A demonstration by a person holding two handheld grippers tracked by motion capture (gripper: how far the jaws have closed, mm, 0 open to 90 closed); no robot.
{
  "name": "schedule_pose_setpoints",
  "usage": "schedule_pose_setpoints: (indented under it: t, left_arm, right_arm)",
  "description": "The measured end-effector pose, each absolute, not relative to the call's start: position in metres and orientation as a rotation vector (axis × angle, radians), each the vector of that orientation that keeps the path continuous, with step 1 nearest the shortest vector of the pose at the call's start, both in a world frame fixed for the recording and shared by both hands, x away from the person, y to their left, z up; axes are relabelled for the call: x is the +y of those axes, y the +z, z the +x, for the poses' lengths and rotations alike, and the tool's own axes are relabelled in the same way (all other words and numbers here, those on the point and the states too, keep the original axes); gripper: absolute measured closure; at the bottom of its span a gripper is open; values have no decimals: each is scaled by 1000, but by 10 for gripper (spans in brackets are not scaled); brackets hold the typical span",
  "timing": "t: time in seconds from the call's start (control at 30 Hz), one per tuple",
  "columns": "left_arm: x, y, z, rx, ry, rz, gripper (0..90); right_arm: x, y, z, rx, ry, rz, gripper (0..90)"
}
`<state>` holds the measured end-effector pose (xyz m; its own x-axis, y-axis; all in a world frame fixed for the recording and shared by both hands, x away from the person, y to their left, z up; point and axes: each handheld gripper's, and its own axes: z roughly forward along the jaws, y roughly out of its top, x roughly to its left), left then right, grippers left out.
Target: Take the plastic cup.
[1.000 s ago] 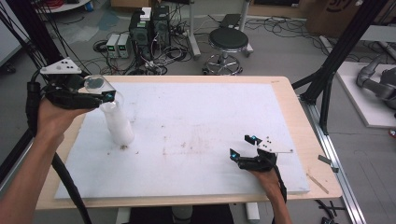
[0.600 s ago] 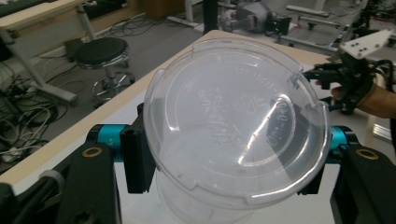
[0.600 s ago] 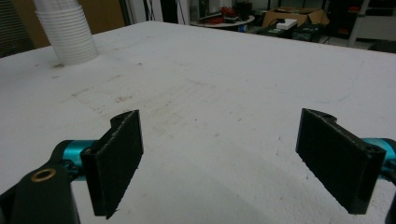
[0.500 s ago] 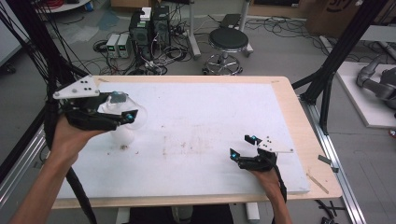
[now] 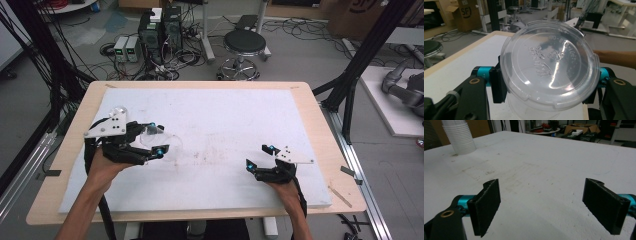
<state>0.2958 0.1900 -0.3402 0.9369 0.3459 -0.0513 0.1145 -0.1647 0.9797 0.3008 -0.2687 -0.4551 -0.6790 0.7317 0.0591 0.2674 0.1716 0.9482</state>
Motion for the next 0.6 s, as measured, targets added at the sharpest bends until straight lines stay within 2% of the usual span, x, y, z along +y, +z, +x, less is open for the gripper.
schedule_pose_setpoints:
  t: [0.33, 0.6]
  left_arm:
    - [179, -371, 302, 297, 117, 1757, 359]
    - [178, -384, 307, 310, 103, 1768, 365]
  right_arm:
    - [-269, -455, 301, 2044, 1508, 948, 149]
    - [-269, -455, 301, 2047, 1510, 945, 149]
